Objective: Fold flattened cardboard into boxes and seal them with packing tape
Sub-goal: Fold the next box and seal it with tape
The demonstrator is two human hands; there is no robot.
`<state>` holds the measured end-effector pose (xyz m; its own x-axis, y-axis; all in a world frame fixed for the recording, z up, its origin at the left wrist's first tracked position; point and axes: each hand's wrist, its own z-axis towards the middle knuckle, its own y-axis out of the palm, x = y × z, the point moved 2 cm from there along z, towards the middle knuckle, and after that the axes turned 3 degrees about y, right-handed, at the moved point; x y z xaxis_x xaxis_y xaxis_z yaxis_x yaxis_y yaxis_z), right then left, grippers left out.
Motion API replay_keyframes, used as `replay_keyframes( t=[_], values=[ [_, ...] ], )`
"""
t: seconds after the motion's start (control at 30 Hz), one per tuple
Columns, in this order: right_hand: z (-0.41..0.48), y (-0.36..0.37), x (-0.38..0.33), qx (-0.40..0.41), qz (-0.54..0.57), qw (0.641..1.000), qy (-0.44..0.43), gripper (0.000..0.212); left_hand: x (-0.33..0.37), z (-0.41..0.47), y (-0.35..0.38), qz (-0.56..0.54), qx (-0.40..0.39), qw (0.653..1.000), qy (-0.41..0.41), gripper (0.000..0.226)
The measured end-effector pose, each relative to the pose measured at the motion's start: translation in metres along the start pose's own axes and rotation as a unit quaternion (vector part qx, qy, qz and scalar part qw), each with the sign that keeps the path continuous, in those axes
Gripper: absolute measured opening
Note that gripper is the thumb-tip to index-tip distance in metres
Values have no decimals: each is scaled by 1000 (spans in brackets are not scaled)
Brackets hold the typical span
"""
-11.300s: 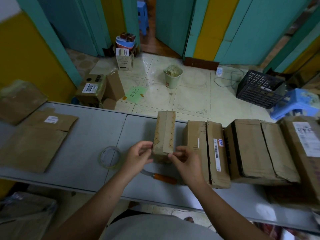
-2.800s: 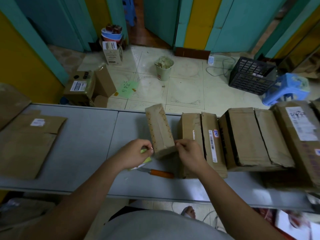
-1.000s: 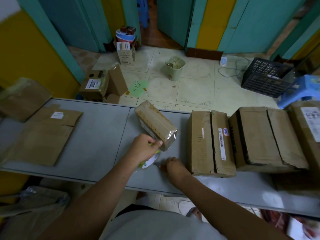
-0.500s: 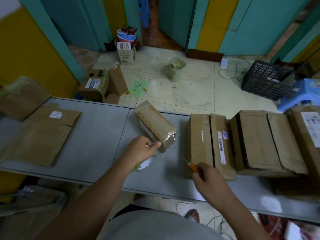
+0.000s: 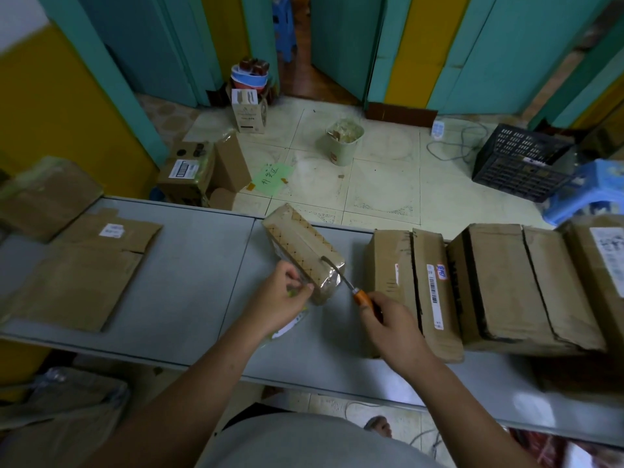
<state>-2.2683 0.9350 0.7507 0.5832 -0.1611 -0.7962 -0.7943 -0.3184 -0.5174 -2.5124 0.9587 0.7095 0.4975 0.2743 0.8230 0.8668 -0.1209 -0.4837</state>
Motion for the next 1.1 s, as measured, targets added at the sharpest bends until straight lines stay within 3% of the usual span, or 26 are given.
replay_keyframes(
  t=[0.13, 0.27, 0.43, 0.6, 1.1],
  values=[
    [3, -4, 4, 15, -5, 1000, 13, 24, -1, -4, 2, -70, -8, 997, 20, 55],
    [4, -8, 2, 7, 2, 1000, 12, 26, 2, -4, 3, -63, -83, 994, 26, 83],
    [-5, -12, -8, 24, 13, 999, -26, 28, 11, 1, 3, -62, -96, 993, 22, 88],
    [-17, -4, -19, -35, -31, 997, -56, 32, 17, 5, 2, -70, -98, 992, 24, 91],
    [22, 10, -51, -86, -169, 982, 23, 44, 24, 2, -1, -69, -102, 992, 15, 98]
  ],
)
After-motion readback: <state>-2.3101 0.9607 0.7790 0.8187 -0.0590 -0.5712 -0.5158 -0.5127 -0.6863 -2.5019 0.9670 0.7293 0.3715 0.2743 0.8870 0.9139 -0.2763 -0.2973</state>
